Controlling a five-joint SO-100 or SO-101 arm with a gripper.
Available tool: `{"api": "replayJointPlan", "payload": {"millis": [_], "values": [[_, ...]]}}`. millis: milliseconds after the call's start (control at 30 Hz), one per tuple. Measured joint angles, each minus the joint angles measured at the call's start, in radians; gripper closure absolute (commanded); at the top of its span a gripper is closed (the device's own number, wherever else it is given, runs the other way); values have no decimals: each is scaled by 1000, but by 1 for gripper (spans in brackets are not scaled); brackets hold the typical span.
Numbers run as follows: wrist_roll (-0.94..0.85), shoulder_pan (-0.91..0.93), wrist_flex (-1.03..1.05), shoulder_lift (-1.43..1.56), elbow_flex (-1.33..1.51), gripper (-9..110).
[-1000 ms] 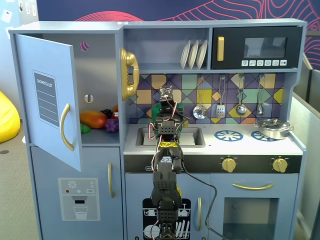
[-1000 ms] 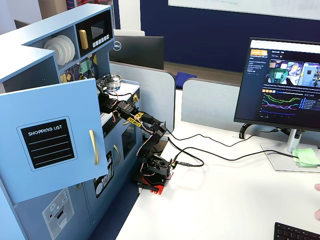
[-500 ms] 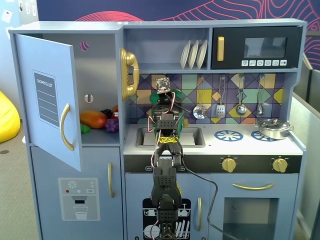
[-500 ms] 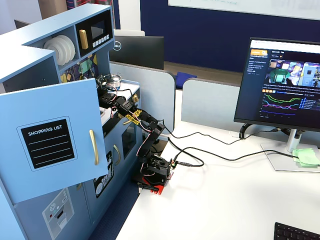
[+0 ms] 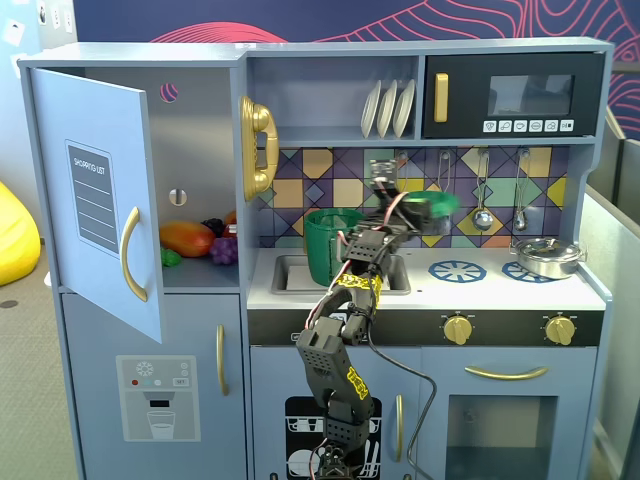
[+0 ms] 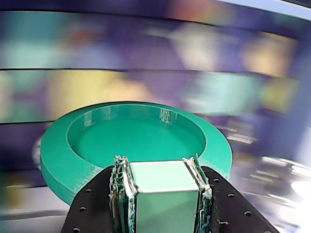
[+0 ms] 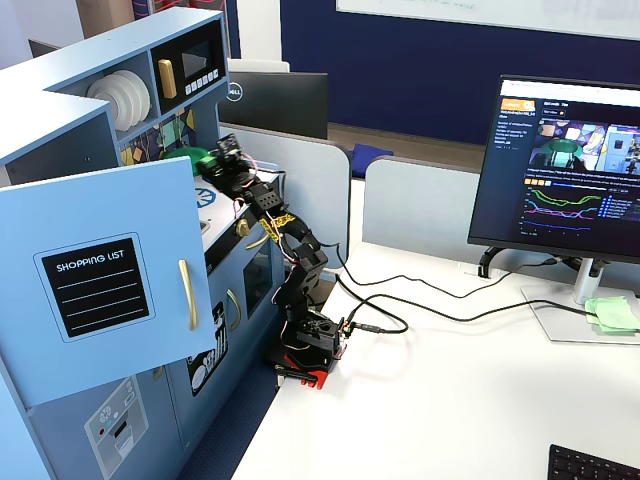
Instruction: Take off the lid from the green recipient and place it on the counter
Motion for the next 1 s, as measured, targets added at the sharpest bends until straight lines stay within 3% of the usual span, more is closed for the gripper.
{"api": "replayJointPlan", "payload": {"millis": [433, 1000], "values": [[26, 89, -299, 8, 419, 101], [26, 84, -459, -87, 509, 101]]}}
